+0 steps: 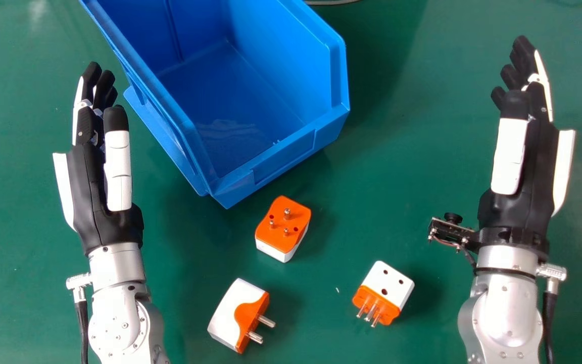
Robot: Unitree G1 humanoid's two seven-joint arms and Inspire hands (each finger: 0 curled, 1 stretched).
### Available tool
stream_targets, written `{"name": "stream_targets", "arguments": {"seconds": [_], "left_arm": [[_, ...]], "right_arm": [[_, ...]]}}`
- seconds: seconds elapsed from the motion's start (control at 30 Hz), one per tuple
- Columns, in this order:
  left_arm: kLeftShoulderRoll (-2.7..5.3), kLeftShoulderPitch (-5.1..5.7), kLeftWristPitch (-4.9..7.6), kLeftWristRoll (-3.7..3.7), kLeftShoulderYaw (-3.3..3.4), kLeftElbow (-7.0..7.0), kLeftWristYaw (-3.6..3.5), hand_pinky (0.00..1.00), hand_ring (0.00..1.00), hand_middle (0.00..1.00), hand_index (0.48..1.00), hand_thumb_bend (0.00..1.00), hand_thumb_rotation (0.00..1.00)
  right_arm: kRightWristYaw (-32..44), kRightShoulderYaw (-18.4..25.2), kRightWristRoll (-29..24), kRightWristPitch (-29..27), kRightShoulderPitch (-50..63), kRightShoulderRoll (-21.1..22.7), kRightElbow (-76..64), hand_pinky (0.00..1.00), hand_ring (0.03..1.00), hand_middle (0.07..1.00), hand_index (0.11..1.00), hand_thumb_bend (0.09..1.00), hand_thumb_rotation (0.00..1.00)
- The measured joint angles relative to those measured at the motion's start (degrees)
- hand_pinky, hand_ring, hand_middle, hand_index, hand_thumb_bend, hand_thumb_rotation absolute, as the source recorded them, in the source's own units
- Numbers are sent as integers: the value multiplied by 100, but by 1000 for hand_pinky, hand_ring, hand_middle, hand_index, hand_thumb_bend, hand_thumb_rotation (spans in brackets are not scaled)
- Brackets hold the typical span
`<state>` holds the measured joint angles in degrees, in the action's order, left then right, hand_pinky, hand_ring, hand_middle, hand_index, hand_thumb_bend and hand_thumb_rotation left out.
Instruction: Pick all objects and put in blue box
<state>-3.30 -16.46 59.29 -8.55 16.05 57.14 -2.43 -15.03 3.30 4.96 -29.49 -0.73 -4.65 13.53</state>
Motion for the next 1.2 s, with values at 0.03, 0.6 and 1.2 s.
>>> {"name": "stream_targets", "arguments": {"seconds": [0.03,0.6,1.2], "left_arm": [[0,0,0,0,0,0,0,946,944,923,911,817,853],[-1,0,0,7,1,0,3,939,939,919,909,811,853],[3,13,3,18,0,0,16,939,940,919,907,827,856]], "right_arm": [[0,0,0,0,-2,0,0,890,923,925,879,759,999],[11,-8,-3,20,-13,-1,3,898,924,928,878,741,998],[988,-254,653,1242,453,963,-1027,854,914,922,900,732,966]]}}
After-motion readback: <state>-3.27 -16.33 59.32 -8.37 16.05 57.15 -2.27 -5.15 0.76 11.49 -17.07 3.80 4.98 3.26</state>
